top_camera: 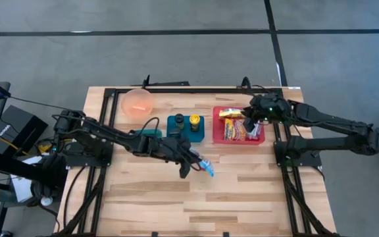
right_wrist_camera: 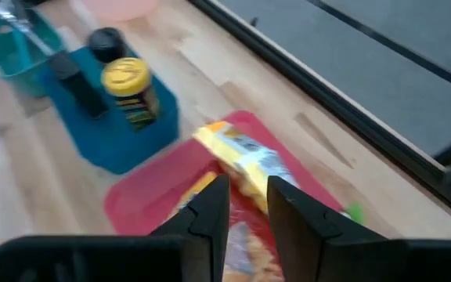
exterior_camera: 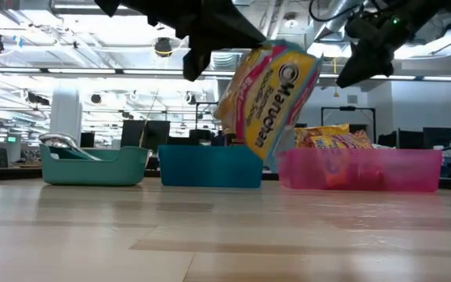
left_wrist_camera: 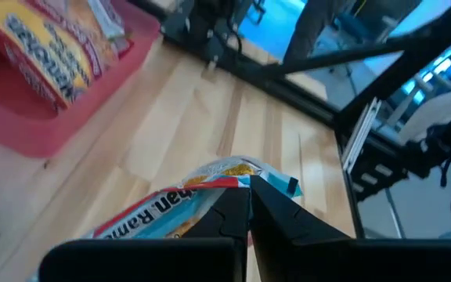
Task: Pick & Place Food Item
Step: Put the light blue noodle pack into the pink bin
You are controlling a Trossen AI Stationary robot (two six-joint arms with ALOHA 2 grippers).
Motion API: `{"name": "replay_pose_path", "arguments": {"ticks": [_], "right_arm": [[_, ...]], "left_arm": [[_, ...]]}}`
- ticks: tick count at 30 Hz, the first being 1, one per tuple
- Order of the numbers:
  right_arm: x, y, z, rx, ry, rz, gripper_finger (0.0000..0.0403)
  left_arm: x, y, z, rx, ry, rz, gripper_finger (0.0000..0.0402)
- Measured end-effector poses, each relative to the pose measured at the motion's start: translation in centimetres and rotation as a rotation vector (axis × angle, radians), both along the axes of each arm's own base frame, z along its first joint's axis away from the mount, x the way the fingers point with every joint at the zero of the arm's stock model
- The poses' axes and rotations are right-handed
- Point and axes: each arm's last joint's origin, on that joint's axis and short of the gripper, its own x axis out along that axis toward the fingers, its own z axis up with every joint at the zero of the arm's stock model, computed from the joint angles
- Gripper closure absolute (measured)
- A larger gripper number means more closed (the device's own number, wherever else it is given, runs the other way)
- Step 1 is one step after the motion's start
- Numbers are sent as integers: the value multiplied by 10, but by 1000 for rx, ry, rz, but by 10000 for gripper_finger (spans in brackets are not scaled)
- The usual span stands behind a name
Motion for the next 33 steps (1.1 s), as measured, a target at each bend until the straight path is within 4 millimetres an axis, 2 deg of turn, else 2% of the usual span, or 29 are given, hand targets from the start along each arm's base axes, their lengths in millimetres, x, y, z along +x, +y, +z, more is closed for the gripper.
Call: {"name": "replay_pose_path", "arguments": {"ticks": [13, 30, 33], "right_arm": [[16, 33, 9, -71, -92, 237, 320], [21, 73, 18, -342, -104, 329, 320], [22, 80, 15, -378, -113, 361, 320]], "left_arm": [[8, 36, 9, -16, -95, 106, 401], [11, 87, 19, -77, -208, 258, 401], [10, 95, 19, -77, -211, 278, 401]]}}
